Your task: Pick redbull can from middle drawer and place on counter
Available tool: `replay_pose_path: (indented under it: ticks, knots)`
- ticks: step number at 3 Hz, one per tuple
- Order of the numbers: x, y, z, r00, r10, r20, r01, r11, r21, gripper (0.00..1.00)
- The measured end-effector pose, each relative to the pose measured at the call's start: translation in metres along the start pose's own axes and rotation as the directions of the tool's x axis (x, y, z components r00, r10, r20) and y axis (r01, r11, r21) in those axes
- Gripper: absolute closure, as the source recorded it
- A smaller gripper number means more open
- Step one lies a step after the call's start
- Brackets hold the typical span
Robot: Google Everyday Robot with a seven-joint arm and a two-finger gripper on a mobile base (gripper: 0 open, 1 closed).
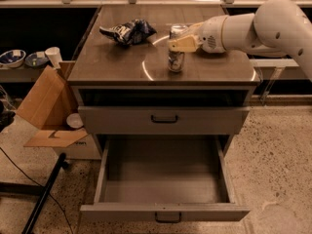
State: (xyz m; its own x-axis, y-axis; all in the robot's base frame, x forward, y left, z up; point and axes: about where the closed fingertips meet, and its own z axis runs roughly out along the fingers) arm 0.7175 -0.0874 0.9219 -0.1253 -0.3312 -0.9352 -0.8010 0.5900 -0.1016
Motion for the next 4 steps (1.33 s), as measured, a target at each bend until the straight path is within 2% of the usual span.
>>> replay_pose_path:
  ticks: [2, 3, 4]
  knots:
    - [0.0009, 0.0007, 0.0003, 1.000, 0.005, -0.008, -0.005, 1.0000, -0.006, 0.12]
    - [-0.0002, 0.0013, -0.0007, 1.000, 0.006, -0.008, -0.006, 0.9999, -0.008, 0.00]
    - [-0.0002, 0.0013, -0.0007, 1.000, 0.006, -0.008, -0.006, 0.9999, -0.008, 0.00]
